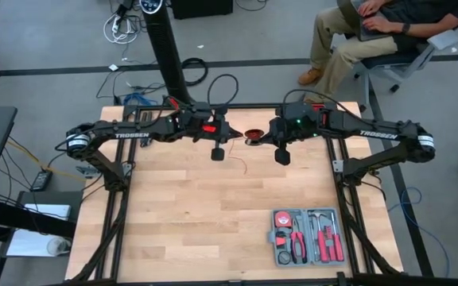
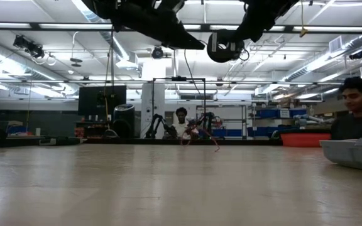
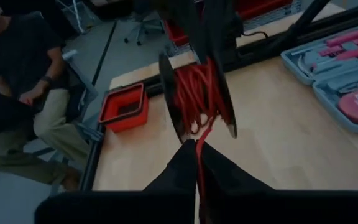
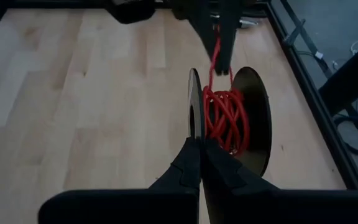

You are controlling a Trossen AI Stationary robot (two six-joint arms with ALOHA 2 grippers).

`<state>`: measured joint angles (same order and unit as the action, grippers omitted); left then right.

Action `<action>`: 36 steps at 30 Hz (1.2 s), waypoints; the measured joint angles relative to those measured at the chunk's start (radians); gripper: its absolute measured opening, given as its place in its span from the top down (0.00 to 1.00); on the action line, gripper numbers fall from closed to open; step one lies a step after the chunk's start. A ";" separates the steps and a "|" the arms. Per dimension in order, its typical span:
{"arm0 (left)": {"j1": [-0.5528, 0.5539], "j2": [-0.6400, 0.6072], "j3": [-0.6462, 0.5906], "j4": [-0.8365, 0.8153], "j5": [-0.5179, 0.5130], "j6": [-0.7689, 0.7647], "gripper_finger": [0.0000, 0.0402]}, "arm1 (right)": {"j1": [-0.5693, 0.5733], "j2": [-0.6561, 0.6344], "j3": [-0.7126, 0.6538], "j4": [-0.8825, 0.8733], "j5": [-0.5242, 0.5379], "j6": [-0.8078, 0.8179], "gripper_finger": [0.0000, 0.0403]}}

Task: Coil cords
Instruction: Coil the wire

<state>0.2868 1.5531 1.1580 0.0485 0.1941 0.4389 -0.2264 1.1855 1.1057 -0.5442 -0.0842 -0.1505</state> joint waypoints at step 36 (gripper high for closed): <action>-0.060 0.002 0.000 0.256 -0.095 0.161 0.87 | 0.014 0.073 -0.072 0.201 -0.150 -0.062 1.00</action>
<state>0.2269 1.5556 1.1576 0.3047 0.0987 0.5999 -0.2123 1.2582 1.0338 -0.3431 -0.2343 -0.2126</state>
